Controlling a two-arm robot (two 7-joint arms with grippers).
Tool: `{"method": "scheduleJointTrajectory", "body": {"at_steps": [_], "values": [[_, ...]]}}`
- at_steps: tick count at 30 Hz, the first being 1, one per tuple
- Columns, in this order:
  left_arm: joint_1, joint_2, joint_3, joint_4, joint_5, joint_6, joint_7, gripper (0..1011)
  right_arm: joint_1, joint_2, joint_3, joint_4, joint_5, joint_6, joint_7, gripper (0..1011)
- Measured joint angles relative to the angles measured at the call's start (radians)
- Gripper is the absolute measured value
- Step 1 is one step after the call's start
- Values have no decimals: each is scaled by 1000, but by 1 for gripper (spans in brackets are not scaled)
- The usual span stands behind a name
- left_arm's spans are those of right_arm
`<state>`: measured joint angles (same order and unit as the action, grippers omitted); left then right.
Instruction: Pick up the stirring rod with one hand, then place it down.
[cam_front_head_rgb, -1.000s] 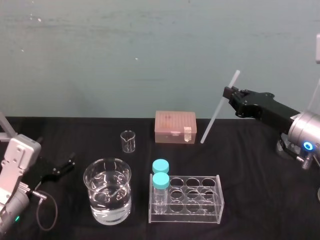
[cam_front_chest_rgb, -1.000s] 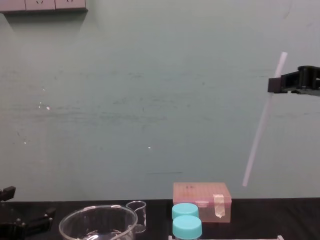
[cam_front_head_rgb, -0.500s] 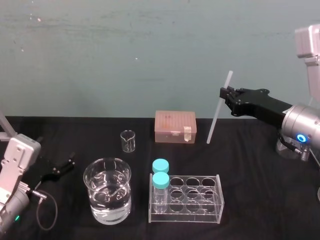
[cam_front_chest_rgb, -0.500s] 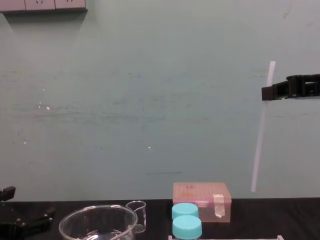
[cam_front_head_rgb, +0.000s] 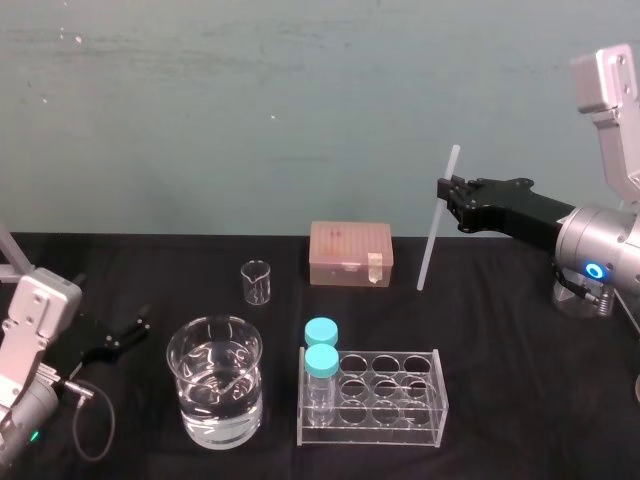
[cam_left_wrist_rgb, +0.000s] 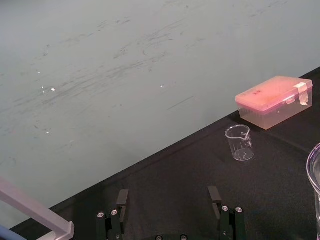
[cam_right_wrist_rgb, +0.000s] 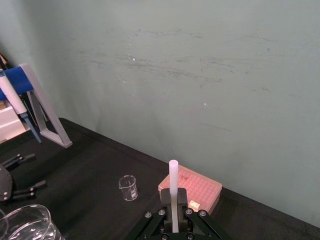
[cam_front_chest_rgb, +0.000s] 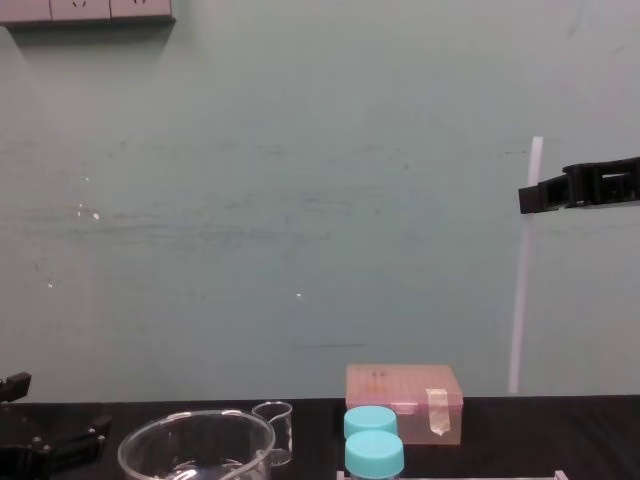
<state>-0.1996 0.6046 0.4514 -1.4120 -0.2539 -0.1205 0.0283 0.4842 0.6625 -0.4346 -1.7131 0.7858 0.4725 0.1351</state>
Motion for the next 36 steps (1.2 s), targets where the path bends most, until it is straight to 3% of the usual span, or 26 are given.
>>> {"method": "scheduleJointTrajectory", "body": {"at_steps": [14, 36], "values": [[0, 0, 0, 0, 0, 0, 0, 1005, -15, -31, 33, 6, -13, 35, -8, 61], [0, 0, 0, 0, 0, 0, 0, 1005, -12, -26, 26, 5, -12, 28, -4, 61]]}}
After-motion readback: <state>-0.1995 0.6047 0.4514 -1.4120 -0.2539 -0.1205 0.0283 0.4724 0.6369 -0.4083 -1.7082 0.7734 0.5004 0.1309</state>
